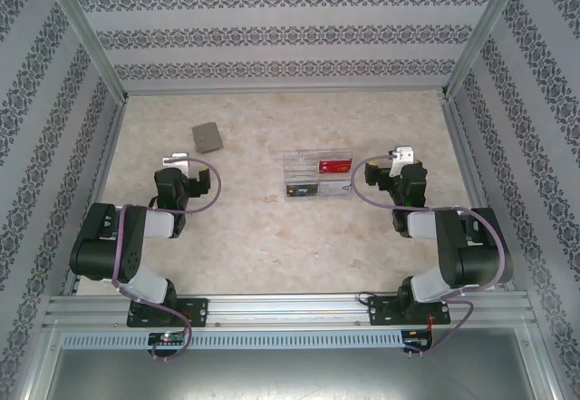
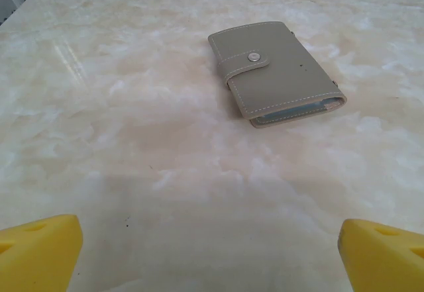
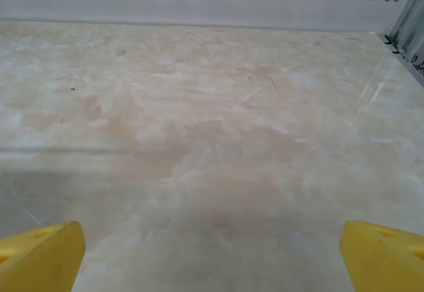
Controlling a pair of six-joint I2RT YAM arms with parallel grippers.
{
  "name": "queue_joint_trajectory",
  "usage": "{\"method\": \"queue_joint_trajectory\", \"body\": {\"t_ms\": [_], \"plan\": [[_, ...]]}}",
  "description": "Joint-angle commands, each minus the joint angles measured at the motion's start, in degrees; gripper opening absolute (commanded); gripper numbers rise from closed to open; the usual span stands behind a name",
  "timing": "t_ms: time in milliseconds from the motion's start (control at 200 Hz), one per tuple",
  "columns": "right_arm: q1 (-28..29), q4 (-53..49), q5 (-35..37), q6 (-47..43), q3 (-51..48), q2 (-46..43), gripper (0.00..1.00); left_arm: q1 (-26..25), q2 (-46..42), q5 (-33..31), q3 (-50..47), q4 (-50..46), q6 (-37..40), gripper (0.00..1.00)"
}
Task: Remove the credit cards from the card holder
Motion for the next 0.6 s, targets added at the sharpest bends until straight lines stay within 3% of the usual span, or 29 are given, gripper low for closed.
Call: {"method": "queue_joint_trajectory", "body": {"t_ms": [0, 595], "plan": [[0.65, 0.82, 0.76, 0.41, 0.56, 0.04, 0.98, 0.6, 0.09, 0.47, 0.29, 2.76, 0.78, 1.0], [-0.31, 0.21, -0.76, 1.32, 0.96, 0.12, 0.98, 0.66, 0.08, 0.64, 0.37, 2.56, 0.7, 1.0]]}}
